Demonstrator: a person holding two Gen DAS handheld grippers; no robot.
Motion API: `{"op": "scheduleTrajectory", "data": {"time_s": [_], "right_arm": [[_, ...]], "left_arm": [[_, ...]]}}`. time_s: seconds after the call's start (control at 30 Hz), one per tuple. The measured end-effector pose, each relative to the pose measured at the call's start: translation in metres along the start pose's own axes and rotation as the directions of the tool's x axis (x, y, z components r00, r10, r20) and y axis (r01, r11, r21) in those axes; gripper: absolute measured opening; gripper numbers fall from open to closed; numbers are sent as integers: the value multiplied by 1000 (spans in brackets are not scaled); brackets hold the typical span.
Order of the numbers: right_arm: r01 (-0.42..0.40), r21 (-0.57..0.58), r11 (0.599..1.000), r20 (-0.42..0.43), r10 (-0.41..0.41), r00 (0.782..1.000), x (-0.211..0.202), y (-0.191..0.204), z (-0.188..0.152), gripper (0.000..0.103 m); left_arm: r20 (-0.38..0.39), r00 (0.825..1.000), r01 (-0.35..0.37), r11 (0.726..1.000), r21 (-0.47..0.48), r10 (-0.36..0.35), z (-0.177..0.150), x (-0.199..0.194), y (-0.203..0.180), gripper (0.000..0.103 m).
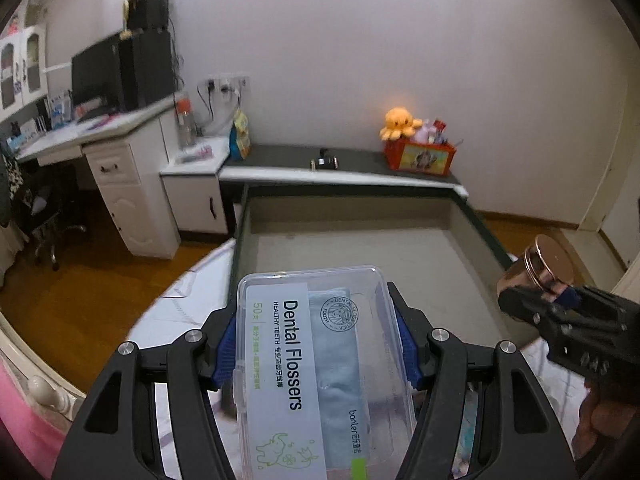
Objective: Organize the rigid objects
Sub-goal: 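Carry the flosser case and rose-gold tin into the pink box and release both, then grasp the clear glass bottle with the left tool while the right tool grasps the white rabbit figure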
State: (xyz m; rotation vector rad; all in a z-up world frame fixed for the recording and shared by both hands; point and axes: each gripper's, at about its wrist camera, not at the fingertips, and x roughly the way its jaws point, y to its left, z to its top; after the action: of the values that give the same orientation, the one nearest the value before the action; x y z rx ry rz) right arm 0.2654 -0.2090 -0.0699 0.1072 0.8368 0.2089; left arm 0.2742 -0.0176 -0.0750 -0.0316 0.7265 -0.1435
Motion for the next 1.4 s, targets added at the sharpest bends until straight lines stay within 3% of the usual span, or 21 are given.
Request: {"op": "scheduleTrajectory", "data": {"time_s": [0.17, 0.23, 0.27, 0.3, 0.37, 0.47, 0.57, 0.97, 1.4], "right_arm": [[25, -8, 1000, -50, -25, 998, 24, -4, -1, 51], [35, -6, 999, -57, -35, 998, 29, -7, -3, 53], [37, -2, 999, -55, -37, 998, 28, -7, -2, 60], [40, 3, 999, -52, -40, 998, 28, -9, -3, 73], [21, 5, 1000, -40, -21, 999, 23, -8, -3, 82], [50, -16, 999, -20, -50, 999, 13, -2, -4, 88], [51, 1, 999, 8, -51, 999, 1, -2, -6, 103], [48, 42, 998, 127, -53, 990, -78, 9, -26, 103], [109, 51, 993, 181, -117, 977, -140, 23, -80, 103]], "left_arm": [[-69, 997, -13, 1000, 18, 14, -1, 35, -8, 66], [-77, 997, -26, 999, 25, 28, -2, 39, -10, 75], [-71, 997, -31, 999, 24, 32, -3, 38, -10, 85], [-61, 997, -37, 999, 21, 38, -3, 35, -10, 90], [-39, 998, -42, 999, 15, 43, -5, 27, -7, 101], [-13, 999, -50, 999, 14, 51, -7, 12, -5, 102], [17, 999, -44, 999, 2, 44, -9, -9, -2, 103], [94, 995, -36, 999, -1, 36, -36, -88, 8, 103], [106, 992, -67, 997, -48, 72, -106, -159, 16, 103]]}}
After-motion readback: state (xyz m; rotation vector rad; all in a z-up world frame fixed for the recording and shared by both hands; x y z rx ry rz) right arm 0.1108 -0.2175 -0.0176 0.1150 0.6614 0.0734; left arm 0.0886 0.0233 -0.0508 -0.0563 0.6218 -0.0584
